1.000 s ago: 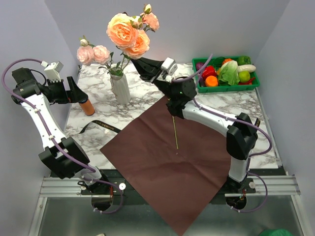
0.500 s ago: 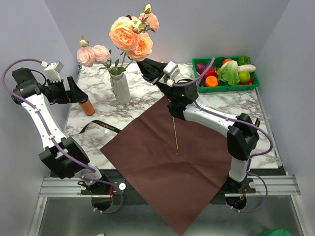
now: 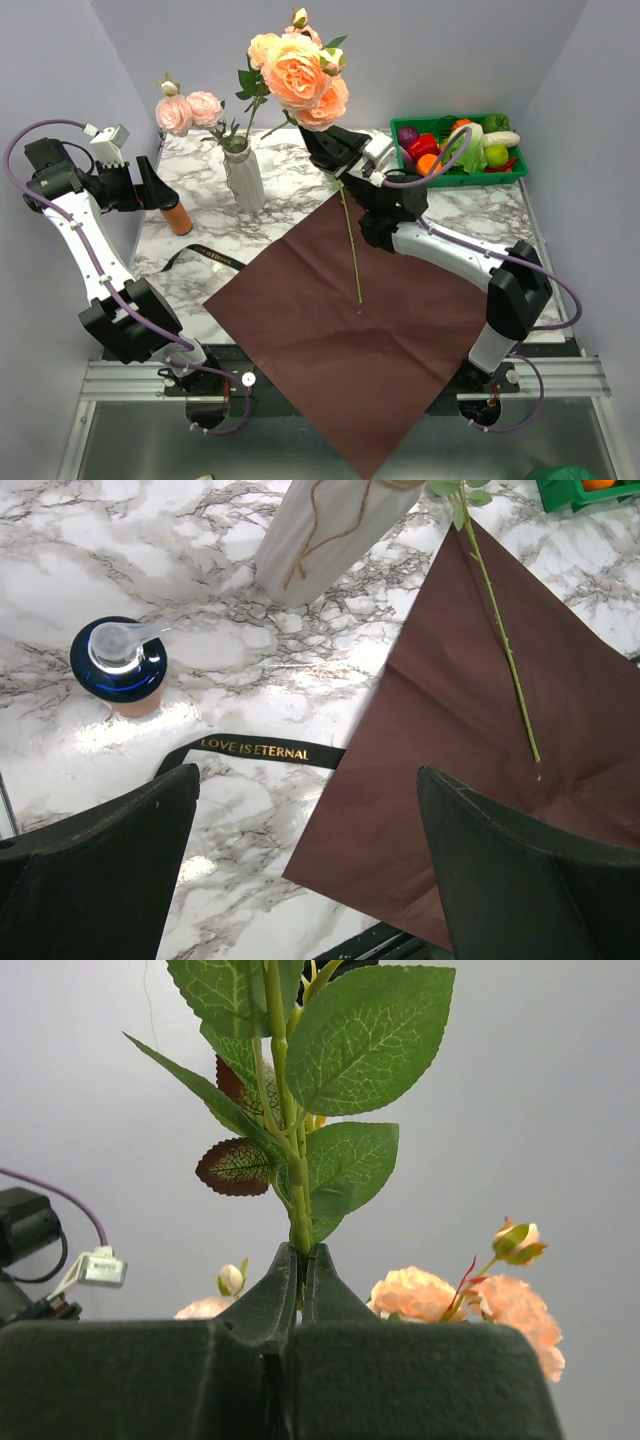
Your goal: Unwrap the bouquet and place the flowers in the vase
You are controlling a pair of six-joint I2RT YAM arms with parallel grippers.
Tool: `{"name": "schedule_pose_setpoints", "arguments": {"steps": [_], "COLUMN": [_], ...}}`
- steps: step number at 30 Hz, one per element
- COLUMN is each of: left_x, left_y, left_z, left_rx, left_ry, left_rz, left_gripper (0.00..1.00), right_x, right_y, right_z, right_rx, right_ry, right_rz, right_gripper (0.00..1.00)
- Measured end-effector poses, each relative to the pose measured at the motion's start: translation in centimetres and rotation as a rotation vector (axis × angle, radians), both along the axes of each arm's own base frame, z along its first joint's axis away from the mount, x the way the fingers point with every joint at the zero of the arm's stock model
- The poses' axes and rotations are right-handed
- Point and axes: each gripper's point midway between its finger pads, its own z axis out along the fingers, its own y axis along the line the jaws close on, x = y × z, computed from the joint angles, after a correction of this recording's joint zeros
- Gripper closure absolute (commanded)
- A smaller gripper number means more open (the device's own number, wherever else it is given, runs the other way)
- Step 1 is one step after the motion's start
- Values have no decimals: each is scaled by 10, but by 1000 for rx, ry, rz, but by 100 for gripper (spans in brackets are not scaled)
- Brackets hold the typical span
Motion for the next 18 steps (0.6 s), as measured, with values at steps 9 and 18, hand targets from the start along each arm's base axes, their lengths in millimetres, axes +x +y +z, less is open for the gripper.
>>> {"name": "schedule_pose_setpoints", "arguments": {"steps": [9,18], "left_x": [0,0], "left_y": [0,0], "left_z": [0,0], "left_rx": [1,1], "left_ry": [0,0], "left_rz": [-1,0], "left_gripper": [1,1], "right_x": [4,41], "right_y": [6,49], "right_z": [0,-23], "right_rx": [15,-5], "right_ry": [2,24], "right_rz": [17,22], "right_gripper": [99,99]}}
